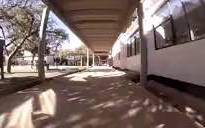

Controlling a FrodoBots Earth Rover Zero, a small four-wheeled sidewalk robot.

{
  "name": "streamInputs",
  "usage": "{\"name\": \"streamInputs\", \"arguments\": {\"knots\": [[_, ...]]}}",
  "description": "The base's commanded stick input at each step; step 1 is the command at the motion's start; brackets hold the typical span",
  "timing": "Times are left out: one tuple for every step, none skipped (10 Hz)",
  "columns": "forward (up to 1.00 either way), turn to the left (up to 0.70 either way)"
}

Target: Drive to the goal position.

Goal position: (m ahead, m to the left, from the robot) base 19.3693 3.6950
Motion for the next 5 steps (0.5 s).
{"name": "streamInputs", "arguments": {"knots": [[1.00,0.01],[1.00,0.01],[1.00,0.01],[1.00,0.01],[1.00,0.01]]}}
